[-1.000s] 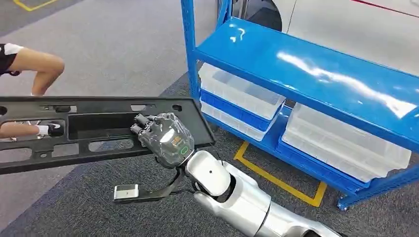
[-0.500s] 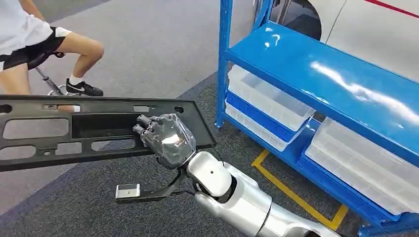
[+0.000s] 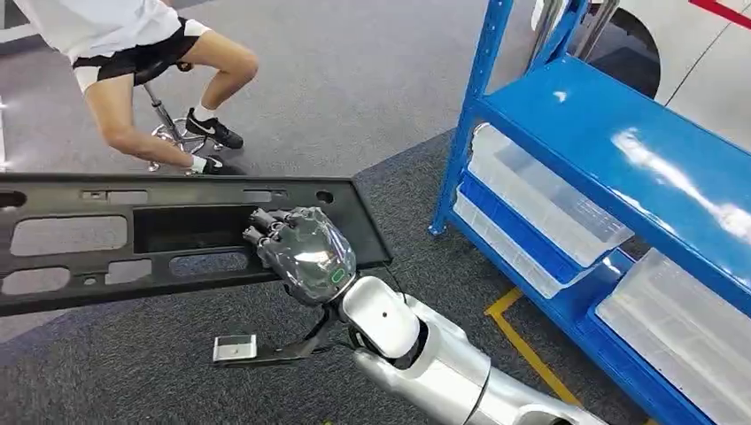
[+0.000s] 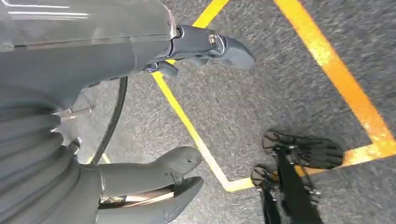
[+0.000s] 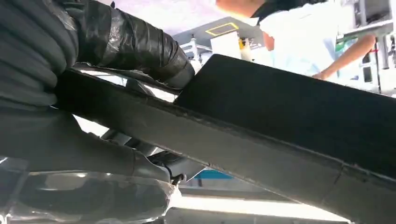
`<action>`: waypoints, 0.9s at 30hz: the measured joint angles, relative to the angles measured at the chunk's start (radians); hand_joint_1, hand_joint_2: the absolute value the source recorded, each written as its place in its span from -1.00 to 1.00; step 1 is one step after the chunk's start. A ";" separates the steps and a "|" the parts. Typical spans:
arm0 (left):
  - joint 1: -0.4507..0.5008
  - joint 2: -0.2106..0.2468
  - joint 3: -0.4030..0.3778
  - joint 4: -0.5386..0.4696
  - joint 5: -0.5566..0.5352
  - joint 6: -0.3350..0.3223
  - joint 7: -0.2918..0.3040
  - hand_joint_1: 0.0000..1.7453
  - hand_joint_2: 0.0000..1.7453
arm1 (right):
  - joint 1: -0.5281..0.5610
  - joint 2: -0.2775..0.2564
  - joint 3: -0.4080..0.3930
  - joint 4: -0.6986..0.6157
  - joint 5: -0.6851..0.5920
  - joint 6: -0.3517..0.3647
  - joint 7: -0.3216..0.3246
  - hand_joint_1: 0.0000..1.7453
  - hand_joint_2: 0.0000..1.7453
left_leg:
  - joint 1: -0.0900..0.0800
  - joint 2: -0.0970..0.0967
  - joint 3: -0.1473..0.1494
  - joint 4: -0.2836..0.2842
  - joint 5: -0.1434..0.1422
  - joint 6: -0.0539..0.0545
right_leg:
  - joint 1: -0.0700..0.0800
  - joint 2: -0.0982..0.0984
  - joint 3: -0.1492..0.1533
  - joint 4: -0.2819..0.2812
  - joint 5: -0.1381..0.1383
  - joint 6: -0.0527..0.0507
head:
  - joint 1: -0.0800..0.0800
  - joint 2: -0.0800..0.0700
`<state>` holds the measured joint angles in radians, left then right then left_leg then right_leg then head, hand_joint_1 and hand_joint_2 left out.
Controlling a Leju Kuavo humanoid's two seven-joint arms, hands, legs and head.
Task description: Take the parts from the cabinet and place them on the table.
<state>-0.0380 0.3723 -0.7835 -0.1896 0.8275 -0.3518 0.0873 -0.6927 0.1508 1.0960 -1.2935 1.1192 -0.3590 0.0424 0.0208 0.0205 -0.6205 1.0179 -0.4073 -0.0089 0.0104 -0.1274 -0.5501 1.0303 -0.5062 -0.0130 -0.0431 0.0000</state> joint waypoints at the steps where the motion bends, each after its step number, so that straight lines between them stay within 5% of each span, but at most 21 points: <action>1: 0.000 -0.010 -0.003 0.000 -0.003 0.010 0.001 -1.00 1.00 | 0.008 -0.010 -0.002 -0.006 0.006 -0.004 0.001 1.00 1.00 | 0.002 -0.009 0.000 -0.003 0.001 0.003 | -0.009 0.056 -0.003 0.024 -0.018 0.008 | 0.000 0.000; 3: -0.011 -0.024 -0.007 -0.002 -0.007 0.028 0.001 -1.00 1.00 | 0.019 -0.038 -0.010 -0.023 0.018 -0.026 0.003 1.00 1.00 | 0.000 -0.027 -0.002 -0.002 0.003 0.015 | -0.008 0.116 -0.071 0.160 -0.091 0.006 | 0.000 0.000; 5: -0.018 -0.037 -0.010 -0.002 -0.008 0.032 0.001 -1.00 1.00 | 0.036 -0.071 -0.015 -0.035 0.026 -0.032 0.003 1.00 1.00 | -0.005 -0.053 -0.004 -0.002 0.003 0.019 | -0.005 0.123 -0.145 0.293 -0.132 0.001 | 0.000 0.000; 6: -0.020 -0.045 -0.012 -0.004 -0.007 0.032 0.001 -1.00 1.00 | 0.047 -0.086 -0.017 -0.040 0.027 -0.032 0.003 1.00 1.00 | -0.007 -0.068 -0.004 -0.001 0.004 0.020 | -0.004 0.124 -0.158 0.307 -0.121 -0.003 | 0.000 0.000; 7: -0.021 -0.050 -0.014 -0.005 -0.007 0.034 0.002 -1.00 1.00 | 0.055 -0.097 -0.018 -0.045 0.028 -0.032 0.003 1.00 1.00 | -0.009 -0.084 -0.004 -0.001 0.004 0.021 | -0.002 0.127 -0.147 0.270 -0.083 -0.009 | 0.000 0.000; 9: -0.021 -0.057 -0.016 -0.005 -0.007 0.035 0.002 -1.00 1.00 | 0.058 -0.111 -0.021 -0.056 0.028 -0.033 0.003 1.00 1.00 | -0.012 -0.109 -0.002 0.002 0.004 0.020 | 0.003 0.148 -0.080 0.112 0.013 -0.026 | 0.000 0.000; 10: -0.022 -0.063 -0.016 -0.007 -0.006 0.037 0.002 -1.00 1.00 | 0.058 -0.116 -0.025 -0.064 0.029 -0.033 0.003 1.00 1.00 | -0.010 -0.119 -0.004 0.002 0.005 0.020 | 0.003 0.189 -0.046 0.036 0.046 -0.035 | 0.000 0.000; 11: -0.028 -0.069 -0.017 -0.010 -0.002 0.038 0.000 -1.00 1.00 | 0.058 -0.122 -0.027 -0.069 0.029 -0.035 0.003 1.00 1.00 | -0.016 -0.129 -0.009 0.006 0.006 0.015 | 0.001 0.209 -0.040 0.015 0.041 -0.033 | -0.002 0.000; 12: -0.028 -0.070 -0.017 -0.011 -0.002 0.038 0.000 -1.00 1.00 | 0.059 -0.128 -0.029 -0.076 0.029 -0.037 0.003 1.00 1.00 | -0.010 -0.137 -0.013 0.004 0.009 0.010 | 0.003 0.194 -0.041 0.013 0.045 -0.028 | 0.000 0.000; 14: -0.024 -0.072 -0.019 -0.012 0.000 0.036 0.000 -1.00 1.00 | 0.060 -0.135 -0.033 -0.080 0.029 -0.037 0.003 1.00 1.00 | -0.005 -0.157 -0.016 -0.002 0.014 -0.003 | 0.009 0.177 -0.041 0.011 0.045 -0.032 | 0.000 0.000; 15: -0.023 -0.072 -0.021 -0.012 0.000 0.035 0.002 -1.00 1.00 | 0.060 -0.135 -0.034 -0.083 0.030 -0.037 0.003 1.00 1.00 | -0.007 -0.158 -0.016 -0.001 0.014 -0.007 | 0.000 0.161 -0.034 -0.005 0.052 -0.036 | 0.000 0.000; 16: -0.021 -0.075 -0.021 -0.013 0.001 0.032 0.002 -1.00 1.00 | 0.061 -0.136 -0.034 -0.084 0.030 -0.036 0.003 1.00 1.00 | -0.009 -0.097 -0.021 0.016 0.004 -0.008 | -0.002 0.147 -0.025 -0.015 0.056 -0.039 | 0.000 0.000; 17: -0.025 -0.075 -0.022 -0.013 0.001 0.032 0.003 -1.00 1.00 | 0.060 -0.137 -0.034 -0.087 0.030 -0.036 0.003 1.00 1.00 | -0.011 -0.057 -0.039 0.058 -0.029 -0.014 | -0.001 0.138 -0.022 -0.018 0.057 -0.042 | 0.000 0.000; 20: -0.034 -0.076 -0.022 -0.015 0.009 0.031 0.001 -1.00 1.00 | 0.065 -0.141 -0.035 -0.088 0.030 -0.035 0.002 1.00 1.00 | -0.003 -0.027 -0.142 0.277 -0.133 -0.031 | 0.000 0.094 -0.027 -0.014 0.053 -0.045 | -0.001 0.000; 21: -0.033 -0.076 -0.022 -0.016 0.011 0.030 0.000 -1.00 1.00 | 0.066 -0.142 -0.035 -0.088 0.030 -0.035 0.000 1.00 1.00 | -0.001 -0.026 -0.151 0.299 -0.132 -0.035 | 0.000 0.082 -0.029 -0.012 0.051 -0.044 | 0.000 0.000; 23: -0.029 -0.076 -0.022 -0.016 0.012 0.029 -0.001 -1.00 1.00 | 0.066 -0.142 -0.035 -0.088 0.030 -0.035 -0.001 1.00 1.00 | 0.001 -0.021 -0.099 0.210 -0.076 -0.037 | 0.000 0.058 -0.028 -0.007 0.045 -0.040 | 0.000 0.000; 24: -0.029 -0.075 -0.022 -0.016 0.012 0.029 -0.002 -1.00 1.00 | 0.066 -0.142 -0.035 -0.088 0.030 -0.035 -0.002 1.00 1.00 | 0.001 -0.007 -0.044 0.116 -0.034 -0.035 | 0.000 0.044 -0.025 -0.005 0.041 -0.038 | -0.001 0.000; 25: -0.031 -0.074 -0.022 -0.016 0.013 0.029 -0.003 -1.00 1.00 | 0.066 -0.142 -0.035 -0.088 0.030 -0.035 -0.002 1.00 1.00 | -0.002 0.035 0.009 0.026 -0.006 -0.030 | 0.001 0.032 -0.021 -0.003 0.037 -0.033 | -0.001 0.000; 26: -0.034 -0.074 -0.022 -0.018 0.015 0.028 -0.006 -1.00 1.00 | 0.064 -0.142 -0.035 -0.088 0.030 -0.035 -0.002 1.00 1.00 | -0.017 0.068 0.015 0.006 -0.022 -0.015 | 0.010 0.020 -0.021 -0.002 0.034 -0.028 | -0.001 0.000; 27: -0.033 -0.074 -0.022 -0.018 0.019 0.024 -0.008 -1.00 1.00 | 0.062 -0.142 -0.035 -0.088 0.029 -0.032 -0.002 1.00 1.00 | -0.016 0.055 0.014 -0.001 -0.013 -0.005 | 0.010 0.010 -0.021 0.000 0.032 -0.024 | 0.000 0.000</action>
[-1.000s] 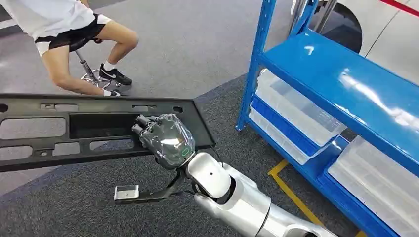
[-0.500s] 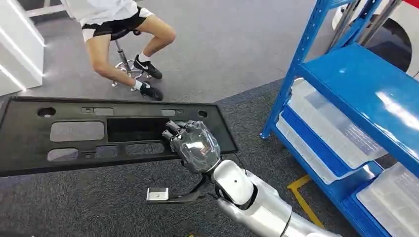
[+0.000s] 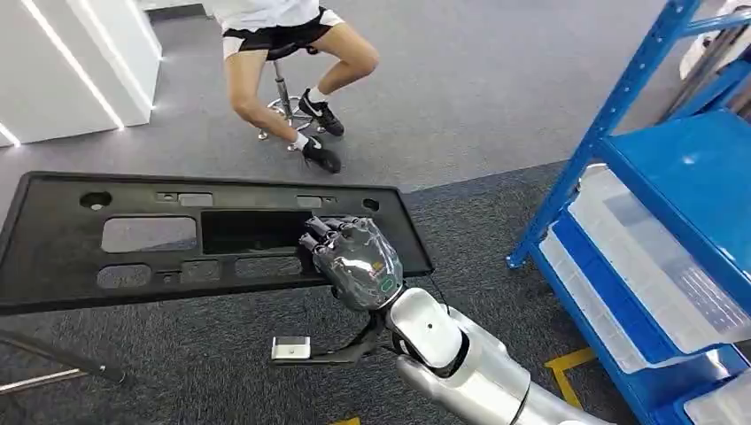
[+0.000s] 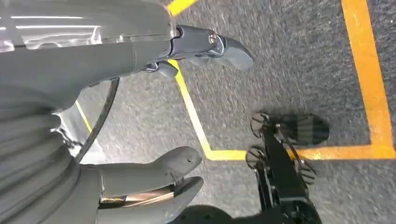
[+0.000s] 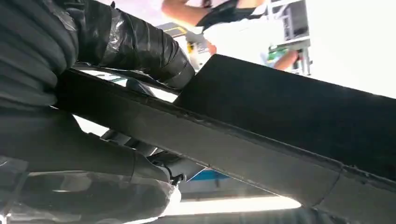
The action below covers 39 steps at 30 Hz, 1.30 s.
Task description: Take the parts from the cabinet and place them on the table.
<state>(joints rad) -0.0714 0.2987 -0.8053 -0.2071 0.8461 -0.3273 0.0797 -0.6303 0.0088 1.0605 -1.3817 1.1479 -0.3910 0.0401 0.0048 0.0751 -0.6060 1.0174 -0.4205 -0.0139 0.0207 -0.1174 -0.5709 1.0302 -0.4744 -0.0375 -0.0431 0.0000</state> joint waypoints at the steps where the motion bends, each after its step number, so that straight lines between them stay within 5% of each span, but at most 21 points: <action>1: 0.002 0.003 0.000 0.000 0.001 -0.008 -0.002 -1.00 1.00 | -0.002 0.002 0.000 0.000 -0.004 0.004 -0.001 1.00 1.00 | -0.001 -0.013 -0.004 0.001 -0.001 0.004 | 0.000 -0.008 0.001 -0.001 -0.001 0.002 | 0.000 0.000; 3: 0.013 0.018 0.000 0.000 0.002 -0.029 -0.011 -1.00 1.00 | -0.007 0.022 0.000 0.002 -0.006 0.018 -0.001 1.00 1.00 | 0.000 -0.038 -0.005 -0.006 0.004 0.017 | 0.001 -0.030 0.005 -0.004 -0.004 0.011 | 0.000 0.000; 4: 0.017 0.026 0.000 0.000 0.001 -0.040 -0.012 -1.00 1.00 | -0.013 0.032 0.000 0.004 -0.007 0.021 -0.001 1.00 1.00 | 0.011 -0.050 0.002 -0.015 0.010 0.023 | -0.003 -0.008 0.005 0.007 -0.015 0.020 | 0.000 0.000; 6: 0.011 0.034 -0.001 0.000 -0.010 -0.047 -0.012 -1.00 1.00 | -0.023 0.038 0.000 0.006 -0.009 0.023 -0.002 1.00 1.00 | 0.010 -0.070 0.001 -0.018 0.015 0.031 | -0.011 0.083 -0.037 0.104 -0.074 0.024 | 0.000 0.000; 8: 0.008 0.041 -0.003 0.000 -0.014 -0.048 -0.012 -1.00 1.00 | -0.020 0.036 0.000 0.012 -0.010 0.027 -0.002 1.00 1.00 | 0.009 -0.102 -0.001 -0.017 0.016 0.034 | -0.014 0.111 -0.120 0.275 -0.147 0.027 | 0.000 0.000; 9: 0.010 0.042 -0.004 0.000 -0.015 -0.048 -0.011 -1.00 1.00 | -0.017 0.035 0.000 0.017 -0.010 0.028 -0.002 1.00 1.00 | 0.009 -0.118 -0.001 -0.016 0.016 0.034 | -0.015 0.113 -0.148 0.320 -0.152 0.029 | 0.000 0.000; 12: 0.013 0.042 -0.005 0.000 -0.015 -0.038 -0.011 -1.00 1.00 | -0.016 0.035 0.000 0.021 -0.010 0.027 -0.002 1.00 1.00 | 0.010 -0.165 0.000 -0.009 0.014 0.030 | -0.019 0.122 -0.096 0.183 -0.041 0.025 | 0.000 0.000; 13: 0.012 0.042 -0.005 0.000 -0.014 -0.033 -0.014 -1.00 1.00 | -0.017 0.035 0.000 0.020 -0.011 0.027 -0.001 1.00 1.00 | 0.011 -0.180 0.000 -0.005 0.012 0.027 | -0.022 0.148 -0.053 0.088 0.008 0.021 | 0.000 0.000; 14: 0.012 0.042 -0.005 0.000 -0.013 -0.029 -0.017 -1.00 1.00 | -0.017 0.035 0.000 0.021 -0.011 0.027 -0.001 1.00 1.00 | 0.012 -0.192 -0.005 0.000 0.009 0.023 | -0.027 0.210 -0.030 0.028 0.018 0.019 | 0.000 0.000; 16: 0.012 0.043 -0.005 0.000 -0.011 -0.028 -0.019 -1.00 1.00 | -0.016 0.035 0.000 0.021 -0.011 0.027 -0.001 1.00 1.00 | 0.014 -0.214 -0.017 0.005 0.010 0.010 | -0.025 0.196 -0.027 0.017 0.014 0.024 | 0.000 0.000; 18: 0.022 0.043 -0.005 0.000 -0.011 -0.026 -0.019 -1.00 1.00 | -0.017 0.035 0.000 0.021 -0.011 0.027 -0.001 1.00 1.00 | 0.022 -0.239 -0.020 -0.004 0.015 -0.009 | -0.018 0.175 -0.023 0.012 0.017 0.013 | 0.000 0.000; 19: 0.023 0.044 -0.005 0.000 -0.012 -0.026 -0.019 -1.00 1.00 | -0.018 0.038 0.000 0.020 -0.011 0.027 -0.001 1.00 1.00 | 0.024 -0.230 -0.023 0.001 0.014 -0.010 | -0.027 0.158 -0.016 -0.004 0.025 0.002 | 0.000 0.000; 21: 0.020 0.043 -0.006 0.000 -0.011 -0.026 -0.019 -1.00 1.00 | -0.020 0.040 0.000 0.020 -0.011 0.027 0.000 1.00 1.00 | 0.016 -0.111 -0.057 0.079 -0.039 -0.017 | -0.021 0.130 -0.006 -0.015 0.027 -0.007 | 0.000 0.000; 23: 0.012 0.043 -0.006 0.000 -0.011 -0.025 -0.019 -1.00 1.00 | -0.019 0.040 0.000 0.021 -0.011 0.027 0.001 1.00 1.00 | 0.021 -0.084 -0.134 0.235 -0.113 -0.026 | -0.016 0.098 -0.007 -0.014 0.024 -0.012 | 0.000 0.000; 25: 0.015 0.042 -0.006 0.000 -0.012 -0.025 -0.019 -1.00 1.00 | -0.015 0.040 0.000 0.024 -0.011 0.027 0.001 1.00 1.00 | 0.024 -0.081 -0.164 0.301 -0.121 -0.032 | -0.013 0.069 -0.008 -0.012 0.020 -0.011 | 0.000 0.000; 28: 0.018 0.043 -0.007 0.000 -0.016 -0.021 -0.027 -1.00 1.00 | -0.016 0.040 0.000 0.024 -0.011 0.025 0.002 1.00 1.00 | 0.023 -0.056 -0.047 0.095 -0.014 -0.029 | -0.013 0.030 -0.004 -0.005 0.009 -0.005 | 0.000 0.000; 29: 0.016 0.043 -0.007 0.000 -0.019 -0.018 -0.032 -1.00 1.00 | -0.016 0.040 0.000 0.024 -0.009 0.024 0.002 1.00 1.00 | 0.019 -0.003 -0.005 0.015 -0.001 -0.024 | -0.011 0.018 -0.001 -0.003 0.005 0.000 | 0.000 0.000; 30: 0.013 0.042 -0.007 0.000 -0.020 -0.014 -0.037 -1.00 1.00 | -0.016 0.039 0.000 0.024 -0.007 0.023 0.002 1.00 1.00 | 0.008 0.013 0.000 0.006 -0.006 -0.010 | -0.002 0.007 -0.001 -0.001 0.001 0.007 | 0.000 0.000; 34: 0.020 0.043 -0.010 -0.001 -0.018 -0.017 -0.046 -1.00 1.00 | -0.014 0.038 0.000 0.024 -0.002 0.019 0.002 1.00 1.00 | 0.007 -0.039 -0.006 -0.005 0.004 0.018 | -0.004 -0.028 0.006 -0.005 -0.004 0.026 | 0.000 0.000; 36: 0.020 0.041 -0.010 -0.001 -0.018 -0.010 -0.042 -1.00 1.00 | -0.013 0.035 -0.001 0.023 -0.001 0.009 0.002 1.00 1.00 | 0.014 -0.061 0.000 -0.013 0.011 0.030 | -0.016 0.078 -0.015 0.057 -0.047 0.035 | 0.000 0.000; 39: 0.014 0.040 -0.010 -0.001 -0.014 -0.010 -0.034 -1.00 1.00 | -0.006 0.026 -0.002 0.029 -0.001 0.004 0.002 1.00 1.00 | 0.012 -0.103 -0.004 -0.012 0.012 0.035 | -0.017 0.114 -0.131 0.288 -0.148 0.037 | 0.000 0.000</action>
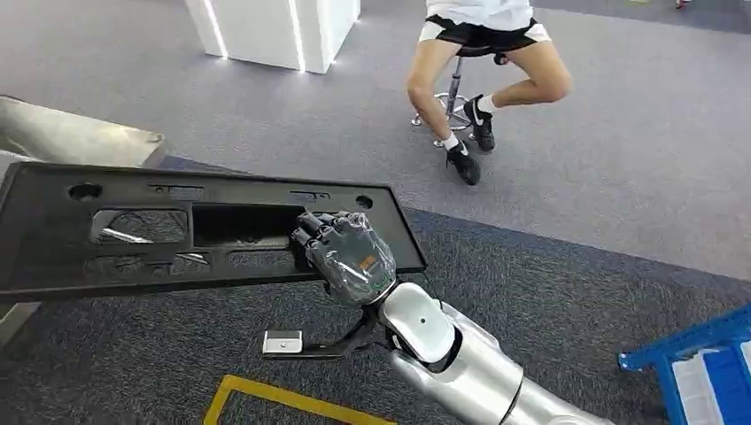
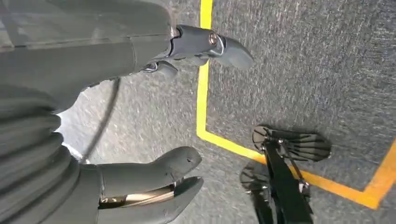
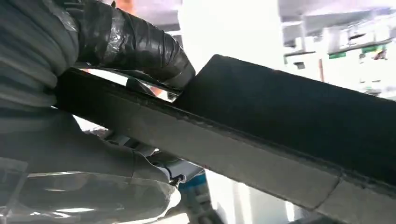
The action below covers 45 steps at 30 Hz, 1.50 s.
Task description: Take the parts from the cabinet and place them on the table.
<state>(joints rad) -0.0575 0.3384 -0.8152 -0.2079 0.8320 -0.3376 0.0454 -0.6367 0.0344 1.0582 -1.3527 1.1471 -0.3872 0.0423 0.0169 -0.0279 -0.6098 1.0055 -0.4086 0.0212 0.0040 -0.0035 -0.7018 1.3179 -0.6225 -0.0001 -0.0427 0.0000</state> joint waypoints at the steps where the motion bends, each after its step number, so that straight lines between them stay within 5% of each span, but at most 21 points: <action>1: 0.001 0.000 0.000 0.000 0.005 -0.002 0.000 -1.00 1.00 | 0.003 -0.001 0.000 0.003 0.000 0.000 0.000 1.00 1.00 | 0.000 -0.016 0.000 0.001 0.000 0.000 | 0.000 0.000 -0.019 0.027 0.005 -0.001 | 0.000 0.000; 4: 0.010 0.003 0.002 0.000 0.041 -0.006 0.010 -1.00 1.00 | -0.003 0.016 0.000 0.016 -0.012 0.009 -0.008 1.00 1.00 | 0.000 -0.064 0.001 0.009 -0.002 -0.003 | 0.000 0.017 0.053 -0.148 0.129 -0.013 | 0.000 0.000; 5: 0.014 0.006 0.004 0.000 0.050 -0.019 0.013 -1.00 1.00 | -0.010 0.035 0.000 0.027 -0.015 0.013 -0.008 1.00 1.00 | 0.002 -0.075 0.000 0.012 -0.004 -0.006 | -0.002 0.061 0.092 -0.238 0.173 -0.019 | 0.000 0.000; 6: 0.014 0.009 0.005 0.000 0.053 -0.032 0.014 -1.00 1.00 | -0.017 0.052 0.000 0.037 -0.018 0.015 -0.011 1.00 1.00 | -0.002 -0.086 -0.008 0.017 -0.006 -0.011 | -0.006 0.114 0.107 -0.273 0.162 -0.022 | 0.000 0.000; 10: 0.032 0.028 0.005 0.007 0.063 -0.047 0.016 -1.00 1.00 | -0.044 0.114 0.001 0.065 -0.027 0.028 -0.014 1.00 1.00 | 0.012 -0.132 -0.019 0.009 0.002 -0.043 | 0.002 0.057 0.111 -0.290 0.168 -0.027 | 0.000 0.000; 11: 0.035 0.032 0.005 0.008 0.063 -0.047 0.015 -1.00 1.00 | -0.048 0.125 0.001 0.070 -0.028 0.029 -0.013 1.00 1.00 | 0.014 -0.107 -0.023 0.020 -0.003 -0.042 | -0.005 0.037 0.120 -0.303 0.175 -0.035 | 0.000 0.000; 13: 0.034 0.039 0.005 0.008 0.063 -0.049 0.011 -1.00 1.00 | -0.057 0.137 0.001 0.075 -0.031 0.030 -0.011 1.00 1.00 | 0.004 -0.010 -0.068 0.117 -0.064 -0.049 | -0.001 0.009 0.130 -0.314 0.175 -0.043 | 0.000 0.000; 16: 0.031 0.043 0.005 0.008 0.063 -0.050 0.011 -1.00 1.00 | -0.059 0.140 0.001 0.082 -0.033 0.033 -0.009 1.00 1.00 | 0.011 0.021 -0.166 0.310 -0.137 -0.060 | 0.004 -0.040 0.129 -0.313 0.169 -0.046 | -0.001 0.000; 19: 0.038 0.045 0.005 0.008 0.065 -0.051 0.012 -1.00 1.00 | -0.059 0.142 0.002 0.085 -0.032 0.039 -0.005 1.00 1.00 | 0.017 0.035 -0.086 0.161 -0.041 -0.067 | 0.002 -0.080 0.131 -0.306 0.158 -0.037 | 0.000 0.000; 20: 0.038 0.048 0.005 0.008 0.066 -0.052 0.011 -1.00 1.00 | -0.060 0.145 0.002 0.085 -0.032 0.040 -0.004 1.00 1.00 | 0.017 0.066 -0.027 0.056 0.002 -0.069 | 0.001 -0.094 0.133 -0.298 0.151 -0.033 | 0.000 0.000; 21: 0.034 0.047 0.005 0.008 0.066 -0.052 0.011 -1.00 1.00 | -0.060 0.145 0.002 0.085 -0.032 0.040 -0.004 1.00 1.00 | 0.005 0.097 -0.012 0.027 -0.017 -0.061 | 0.008 -0.105 0.133 -0.294 0.144 -0.026 | -0.001 0.000; 25: 0.043 0.051 0.005 0.011 0.070 -0.052 0.010 -1.00 1.00 | -0.063 0.148 0.002 0.090 -0.030 0.042 -0.006 1.00 1.00 | 0.001 0.053 -0.018 0.024 -0.012 -0.032 | 0.010 -0.136 0.142 -0.294 0.137 -0.009 | 0.000 0.000; 26: 0.043 0.052 0.005 0.013 0.071 -0.049 0.011 -1.00 1.00 | -0.064 0.150 0.002 0.090 -0.030 0.044 -0.006 1.00 1.00 | 0.010 0.043 -0.011 0.018 -0.008 -0.023 | 0.009 -0.133 0.142 -0.291 0.129 0.000 | 0.000 0.000; 27: 0.045 0.051 0.005 0.013 0.075 -0.046 0.012 -1.00 1.00 | -0.065 0.151 0.002 0.090 -0.029 0.046 -0.005 1.00 1.00 | 0.010 0.033 -0.010 0.017 -0.008 -0.019 | 0.000 -0.063 0.137 -0.263 0.111 0.005 | 0.000 0.000; 29: 0.037 0.053 0.005 0.013 0.078 -0.044 0.012 -1.00 1.00 | -0.068 0.150 0.002 0.091 -0.029 0.046 -0.006 1.00 1.00 | 0.008 0.013 -0.010 0.017 -0.008 -0.009 | -0.004 -0.006 0.064 -0.113 0.031 0.004 | 0.000 0.000; 31: 0.034 0.052 0.005 0.013 0.081 -0.045 0.012 -1.00 1.00 | -0.065 0.147 0.002 0.095 -0.028 0.046 -0.006 1.00 1.00 | 0.004 -0.014 -0.011 0.017 -0.008 -0.005 | -0.003 0.000 -0.011 0.025 -0.014 0.004 | 0.000 0.000; 34: 0.035 0.051 0.005 0.013 0.081 -0.052 0.014 -1.00 1.00 | -0.065 0.144 0.002 0.098 -0.027 0.046 -0.003 1.00 1.00 | 0.000 -0.058 -0.009 0.018 -0.008 -0.005 | 0.001 0.006 0.015 -0.065 0.080 -0.009 | 0.000 0.000; 36: 0.030 0.047 0.005 0.013 0.068 -0.049 0.015 -1.00 1.00 | -0.065 0.137 0.001 0.094 -0.019 0.043 0.003 1.00 1.00 | 0.002 -0.087 -0.008 0.018 -0.007 -0.006 | 0.004 0.068 0.102 -0.261 0.173 -0.030 | 0.000 0.000; 37: 0.024 0.036 0.004 0.012 0.062 -0.044 0.013 -1.00 1.00 | -0.063 0.127 0.001 0.088 -0.018 0.043 0.005 1.00 1.00 | 0.000 -0.096 -0.012 0.018 -0.004 -0.011 | -0.001 0.104 0.110 -0.282 0.159 -0.035 | -0.002 0.000; 41: 0.031 0.018 0.000 0.011 0.058 -0.024 0.022 -1.00 1.00 | -0.052 0.085 0.001 0.040 -0.007 0.057 0.013 1.00 1.00 | 0.008 -0.147 -0.022 0.004 0.006 -0.038 | 0.002 0.053 0.121 -0.306 0.168 -0.038 | 0.001 0.000; 45: 0.021 0.020 0.000 0.008 0.058 -0.043 0.030 -1.00 1.00 | -0.051 0.076 0.002 0.015 -0.005 0.064 0.013 1.00 1.00 | 0.002 -0.011 -0.065 0.110 -0.061 -0.042 | -0.005 0.010 0.148 -0.345 0.183 -0.039 | -0.001 0.000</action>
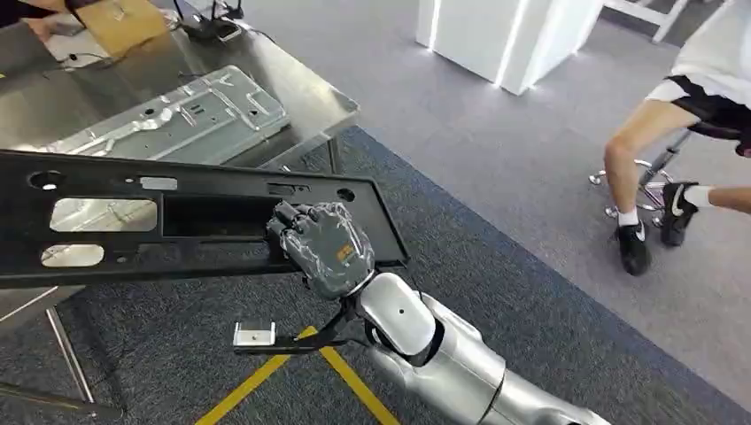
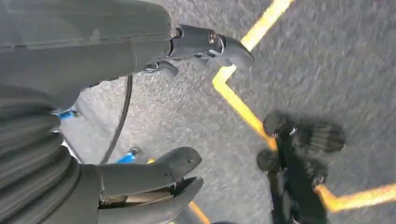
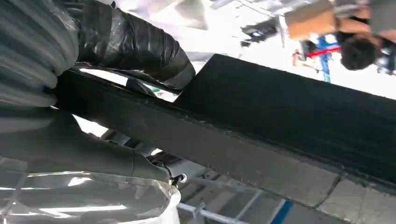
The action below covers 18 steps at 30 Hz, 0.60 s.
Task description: Take the parts from the cabinet and place them on the table.
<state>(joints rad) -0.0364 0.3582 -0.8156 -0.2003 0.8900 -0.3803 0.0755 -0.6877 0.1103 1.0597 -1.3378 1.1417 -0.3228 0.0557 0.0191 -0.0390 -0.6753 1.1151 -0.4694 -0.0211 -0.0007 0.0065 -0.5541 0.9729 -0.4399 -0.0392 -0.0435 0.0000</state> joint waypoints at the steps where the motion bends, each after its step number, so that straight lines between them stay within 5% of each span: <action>1: -0.007 0.000 0.000 0.000 -0.001 0.000 0.000 -1.00 1.00 | 0.001 -0.004 0.000 -0.003 0.000 0.002 0.000 1.00 1.00 | 0.002 0.018 -0.035 0.070 -0.033 -0.003 | 0.000 -0.015 0.001 0.000 -0.002 0.001 | 0.000 0.000; 2: -0.008 0.000 0.000 -0.001 -0.002 0.000 0.000 -1.00 1.00 | 0.004 -0.010 0.000 -0.004 0.000 0.005 0.000 1.00 1.00 | 0.006 0.029 -0.079 0.156 -0.066 -0.009 | 0.000 -0.035 0.001 0.002 -0.006 0.003 | 0.000 0.000; 4: -0.007 -0.003 0.000 -0.001 -0.002 0.003 0.000 -1.00 1.00 | 0.011 -0.020 0.000 -0.005 -0.001 0.007 0.000 1.00 1.00 | 0.013 0.035 -0.090 0.176 -0.051 -0.019 | -0.002 -0.064 0.001 0.007 -0.013 0.007 | 0.000 0.000; 6: -0.006 -0.003 -0.001 -0.001 -0.002 0.006 0.000 -1.00 1.00 | 0.011 -0.026 0.000 -0.007 -0.002 0.009 0.000 1.00 1.00 | 0.018 0.056 -0.006 0.020 0.032 -0.027 | -0.007 -0.091 0.001 0.022 -0.026 0.017 | 0.000 0.000; 7: -0.007 -0.003 -0.001 -0.001 -0.001 0.006 0.000 -1.00 1.00 | 0.011 -0.027 0.000 -0.010 -0.002 0.011 -0.002 1.00 1.00 | 0.018 0.095 0.040 -0.063 0.066 -0.031 | -0.007 -0.101 0.001 0.032 -0.035 0.024 | 0.000 0.000; 8: -0.013 -0.006 -0.001 -0.003 -0.001 0.006 0.000 -1.00 1.00 | 0.010 -0.027 0.000 -0.011 -0.002 0.013 -0.002 1.00 1.00 | 0.007 0.123 0.050 -0.077 0.046 -0.023 | 0.000 -0.112 -0.001 0.040 -0.043 0.033 | 0.000 0.000; 10: -0.010 -0.004 -0.001 -0.004 0.000 0.004 0.000 -1.00 1.00 | 0.005 -0.031 0.001 -0.014 -0.005 0.026 -0.003 1.00 1.00 | 0.006 0.094 0.042 -0.081 0.051 0.002 | 0.006 -0.128 0.003 0.047 -0.050 0.041 | 0.001 0.000; 12: -0.007 -0.006 -0.002 -0.004 0.002 0.002 0.000 -1.00 1.00 | -0.003 -0.033 0.004 -0.018 -0.005 0.049 -0.003 1.00 1.00 | 0.008 0.070 0.041 -0.080 0.050 0.011 | 0.005 -0.147 0.008 0.045 -0.056 0.047 | 0.001 0.000; 13: -0.006 -0.004 -0.002 -0.004 0.002 0.002 0.001 -1.00 1.00 | -0.007 -0.033 0.005 -0.019 -0.004 0.054 -0.001 1.00 1.00 | 0.011 0.059 0.045 -0.083 0.052 0.018 | 0.001 -0.146 0.010 0.048 -0.064 0.054 | 0.001 0.000; 14: -0.006 -0.004 -0.003 -0.004 0.002 0.002 0.001 -1.00 1.00 | -0.011 -0.034 0.005 -0.020 -0.004 0.056 -0.001 1.00 1.00 | 0.012 0.048 0.046 -0.083 0.052 0.025 | -0.006 -0.077 0.001 0.085 -0.091 0.059 | 0.001 0.000; 15: -0.010 -0.003 -0.003 -0.004 0.002 0.003 0.002 -1.00 1.00 | -0.015 -0.037 0.005 -0.023 -0.004 0.057 -0.001 1.00 1.00 | 0.011 0.040 0.046 -0.083 0.053 0.030 | -0.007 -0.041 -0.029 0.147 -0.128 0.059 | 0.001 0.000; 16: -0.012 -0.003 -0.003 -0.004 0.002 0.002 0.002 -1.00 1.00 | -0.016 -0.040 0.005 -0.024 -0.004 0.065 0.000 1.00 1.00 | 0.009 0.025 0.045 -0.083 0.053 0.032 | -0.006 -0.021 -0.076 0.241 -0.171 0.058 | 0.001 0.000; 18: -0.012 -0.005 -0.004 -0.004 0.008 0.007 0.003 -1.00 1.00 | -0.021 -0.048 0.008 -0.023 -0.003 0.112 0.008 1.00 1.00 | 0.003 -0.003 0.045 -0.083 0.052 0.037 | -0.004 -0.014 -0.151 0.373 -0.210 0.055 | 0.001 0.000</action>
<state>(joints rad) -0.0480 0.3533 -0.8194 -0.2045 0.8983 -0.3734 0.0782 -0.7089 0.0626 1.0677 -1.3604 1.1383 -0.2107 0.0641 0.0224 -0.0422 -0.6305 1.0321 -0.4170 0.0162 -0.0045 -0.0073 -0.7050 1.3461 -0.6500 0.0154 -0.0424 0.0000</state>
